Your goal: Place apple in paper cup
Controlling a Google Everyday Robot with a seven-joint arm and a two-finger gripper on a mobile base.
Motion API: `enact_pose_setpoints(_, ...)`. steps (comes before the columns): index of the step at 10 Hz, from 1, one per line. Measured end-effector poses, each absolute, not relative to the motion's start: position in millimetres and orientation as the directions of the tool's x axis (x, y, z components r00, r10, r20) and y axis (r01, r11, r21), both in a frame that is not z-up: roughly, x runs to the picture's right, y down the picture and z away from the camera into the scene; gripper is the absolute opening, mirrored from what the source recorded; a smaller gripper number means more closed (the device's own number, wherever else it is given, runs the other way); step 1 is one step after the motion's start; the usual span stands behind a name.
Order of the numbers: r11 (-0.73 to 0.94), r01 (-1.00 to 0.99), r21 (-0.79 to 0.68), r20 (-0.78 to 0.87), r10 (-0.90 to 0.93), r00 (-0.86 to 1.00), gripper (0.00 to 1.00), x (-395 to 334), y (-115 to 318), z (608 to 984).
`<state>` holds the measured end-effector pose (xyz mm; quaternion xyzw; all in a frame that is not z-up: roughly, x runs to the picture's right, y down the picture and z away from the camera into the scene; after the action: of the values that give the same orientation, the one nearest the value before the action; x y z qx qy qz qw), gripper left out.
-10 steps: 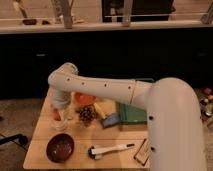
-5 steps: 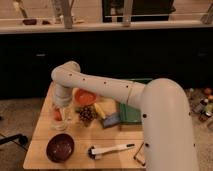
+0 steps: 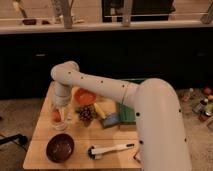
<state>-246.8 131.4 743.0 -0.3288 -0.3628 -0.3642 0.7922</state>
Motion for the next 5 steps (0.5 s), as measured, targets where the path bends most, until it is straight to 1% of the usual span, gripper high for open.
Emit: enact_pose_setpoints(5,0.508,0.827,-0.24,0.822,-0.347,0.452,0.8,-255.4,127.5,737.0)
